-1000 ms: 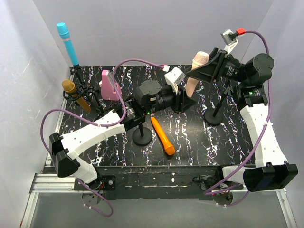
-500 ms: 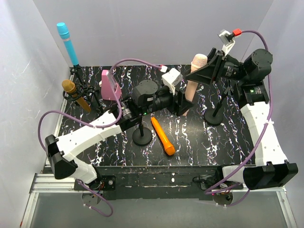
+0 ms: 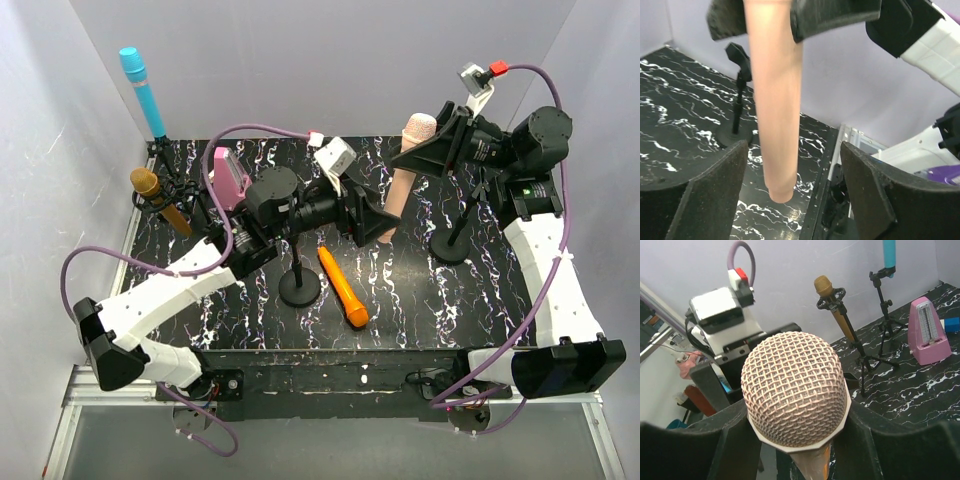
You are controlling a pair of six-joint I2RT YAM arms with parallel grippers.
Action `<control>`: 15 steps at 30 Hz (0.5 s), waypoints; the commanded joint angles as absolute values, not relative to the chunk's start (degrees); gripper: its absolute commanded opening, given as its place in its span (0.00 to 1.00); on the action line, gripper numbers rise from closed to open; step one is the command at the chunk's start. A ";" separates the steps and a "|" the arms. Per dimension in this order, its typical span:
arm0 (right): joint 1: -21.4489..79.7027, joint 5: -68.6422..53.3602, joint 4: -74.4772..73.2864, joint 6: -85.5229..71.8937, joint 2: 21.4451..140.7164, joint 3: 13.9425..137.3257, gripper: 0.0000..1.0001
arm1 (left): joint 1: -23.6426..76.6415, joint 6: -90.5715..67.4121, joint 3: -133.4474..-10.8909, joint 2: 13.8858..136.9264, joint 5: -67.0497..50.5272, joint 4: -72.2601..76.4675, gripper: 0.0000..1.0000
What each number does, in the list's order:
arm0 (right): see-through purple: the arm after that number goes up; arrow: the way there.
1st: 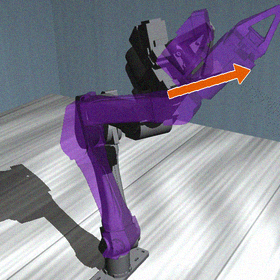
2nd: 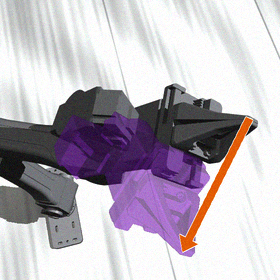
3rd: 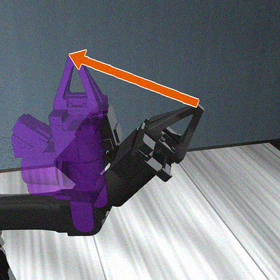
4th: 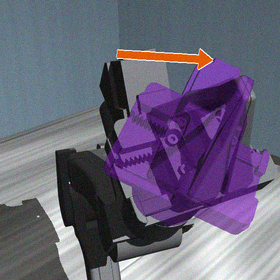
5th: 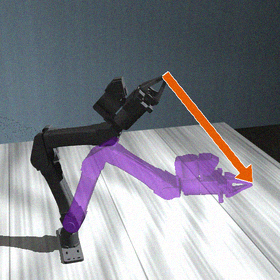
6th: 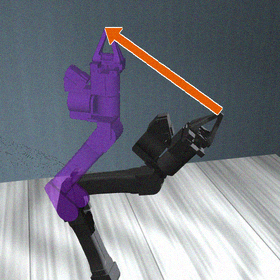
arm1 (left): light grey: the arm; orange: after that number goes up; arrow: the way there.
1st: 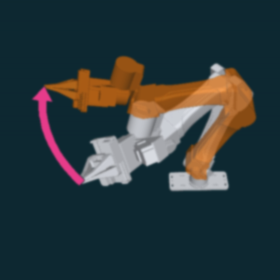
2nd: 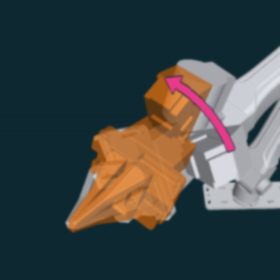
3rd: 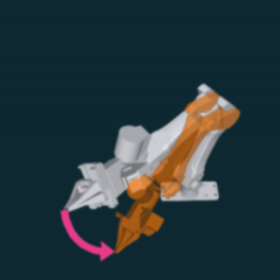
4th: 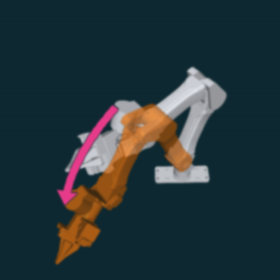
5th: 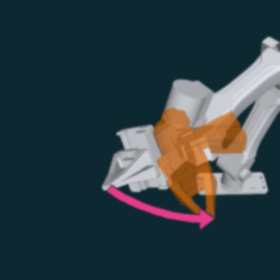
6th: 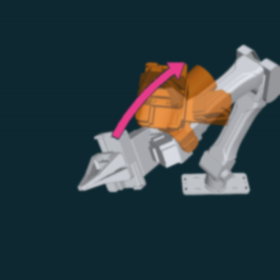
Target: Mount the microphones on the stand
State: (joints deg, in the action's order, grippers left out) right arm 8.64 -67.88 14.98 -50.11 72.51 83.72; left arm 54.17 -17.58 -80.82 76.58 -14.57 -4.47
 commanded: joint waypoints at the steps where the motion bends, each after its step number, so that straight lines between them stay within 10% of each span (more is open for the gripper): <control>1: 8.61 -67.41 17.93 -51.06 71.81 84.02 0.01 | 54.32 -20.74 -79.36 77.34 -21.27 3.16 0.77; 8: 8.61 -67.59 18.99 -52.12 71.46 82.53 0.01 | 54.32 -21.71 -84.54 84.37 -17.76 0.44 0.76; 15: 8.61 -67.94 18.37 -51.59 71.19 81.39 0.01 | 54.32 -20.83 -85.78 86.13 -17.66 -0.88 0.09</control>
State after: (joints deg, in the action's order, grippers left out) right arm 8.64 -67.22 15.64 -51.07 72.51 81.43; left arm 54.41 -20.88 -83.18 86.98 -18.06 0.01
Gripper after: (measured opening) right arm 0.569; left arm 0.304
